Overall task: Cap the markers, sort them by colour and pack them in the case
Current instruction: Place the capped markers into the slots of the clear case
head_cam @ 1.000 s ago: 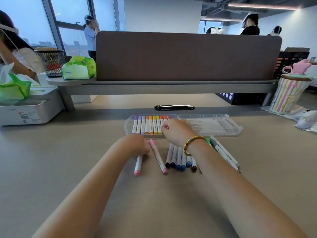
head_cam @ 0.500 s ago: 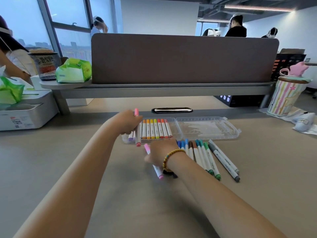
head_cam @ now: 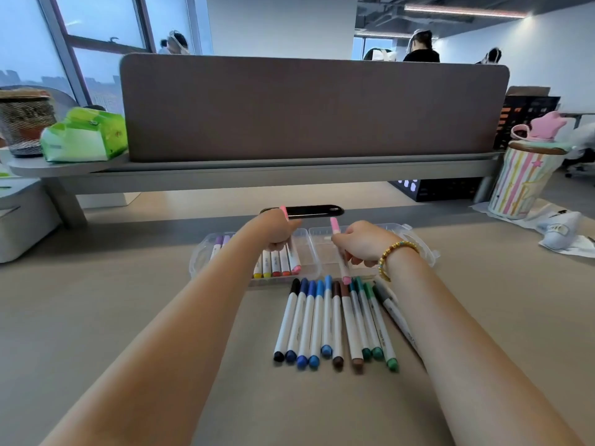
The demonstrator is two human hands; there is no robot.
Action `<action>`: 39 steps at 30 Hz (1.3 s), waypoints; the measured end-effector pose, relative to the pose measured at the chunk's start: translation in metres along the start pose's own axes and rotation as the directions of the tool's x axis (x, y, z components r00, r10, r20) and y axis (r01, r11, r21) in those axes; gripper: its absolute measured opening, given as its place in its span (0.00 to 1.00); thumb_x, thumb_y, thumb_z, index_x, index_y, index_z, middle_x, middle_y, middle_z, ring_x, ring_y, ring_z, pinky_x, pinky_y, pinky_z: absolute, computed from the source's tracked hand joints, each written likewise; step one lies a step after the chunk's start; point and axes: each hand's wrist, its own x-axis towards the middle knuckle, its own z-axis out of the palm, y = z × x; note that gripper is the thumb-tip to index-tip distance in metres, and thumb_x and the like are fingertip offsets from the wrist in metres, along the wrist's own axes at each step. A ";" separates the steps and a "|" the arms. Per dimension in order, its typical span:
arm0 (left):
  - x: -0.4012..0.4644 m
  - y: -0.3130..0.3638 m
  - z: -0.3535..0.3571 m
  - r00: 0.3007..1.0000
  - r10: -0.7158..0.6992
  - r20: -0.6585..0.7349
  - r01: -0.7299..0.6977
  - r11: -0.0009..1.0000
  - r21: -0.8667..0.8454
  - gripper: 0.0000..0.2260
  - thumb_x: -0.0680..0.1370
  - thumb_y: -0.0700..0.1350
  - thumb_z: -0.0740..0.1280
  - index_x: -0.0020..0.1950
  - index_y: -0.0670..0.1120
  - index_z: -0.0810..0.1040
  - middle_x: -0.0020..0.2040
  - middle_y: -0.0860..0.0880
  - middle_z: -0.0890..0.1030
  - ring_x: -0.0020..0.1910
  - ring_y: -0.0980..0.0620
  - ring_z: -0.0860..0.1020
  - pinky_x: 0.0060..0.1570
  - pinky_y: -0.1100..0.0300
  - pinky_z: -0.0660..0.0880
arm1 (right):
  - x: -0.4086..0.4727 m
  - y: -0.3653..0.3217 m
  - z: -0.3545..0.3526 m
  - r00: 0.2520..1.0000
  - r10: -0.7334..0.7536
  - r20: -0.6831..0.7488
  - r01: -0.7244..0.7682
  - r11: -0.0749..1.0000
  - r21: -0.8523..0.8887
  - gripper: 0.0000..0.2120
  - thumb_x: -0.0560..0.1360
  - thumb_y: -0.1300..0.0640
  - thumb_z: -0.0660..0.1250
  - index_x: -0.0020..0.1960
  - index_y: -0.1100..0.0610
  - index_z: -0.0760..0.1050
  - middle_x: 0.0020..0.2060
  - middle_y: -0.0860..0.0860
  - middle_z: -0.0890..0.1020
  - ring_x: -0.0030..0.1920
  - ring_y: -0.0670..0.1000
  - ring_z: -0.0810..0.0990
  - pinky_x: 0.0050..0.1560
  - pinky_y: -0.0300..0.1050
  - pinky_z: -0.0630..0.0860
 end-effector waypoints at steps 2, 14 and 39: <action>0.010 0.006 0.010 1.000 0.023 0.008 -0.024 0.999 0.045 0.21 0.82 0.54 0.54 0.42 0.41 0.76 0.27 0.47 0.69 0.24 0.52 0.67 0.31 0.61 0.67 | 0.008 0.003 0.000 0.999 0.008 -0.046 -0.005 0.998 0.063 0.13 0.79 0.51 0.56 0.40 0.58 0.69 0.32 0.51 0.72 0.29 0.47 0.66 0.30 0.39 0.62; 0.031 -0.006 0.048 0.968 0.079 -0.238 0.024 0.916 0.400 0.24 0.81 0.58 0.51 0.60 0.40 0.73 0.49 0.43 0.79 0.46 0.48 0.77 0.38 0.58 0.71 | 0.029 0.009 0.009 0.994 -0.013 -0.110 0.033 0.982 0.188 0.15 0.80 0.52 0.57 0.36 0.56 0.70 0.31 0.51 0.71 0.29 0.46 0.68 0.30 0.38 0.63; 0.019 -0.024 0.060 0.969 0.243 0.030 -0.227 0.846 0.483 0.23 0.83 0.45 0.50 0.77 0.45 0.49 0.78 0.46 0.48 0.76 0.45 0.46 0.72 0.39 0.49 | 0.045 0.012 0.026 0.994 -0.018 -0.108 0.032 0.991 0.128 0.15 0.80 0.52 0.57 0.38 0.57 0.70 0.30 0.51 0.70 0.30 0.48 0.68 0.32 0.39 0.65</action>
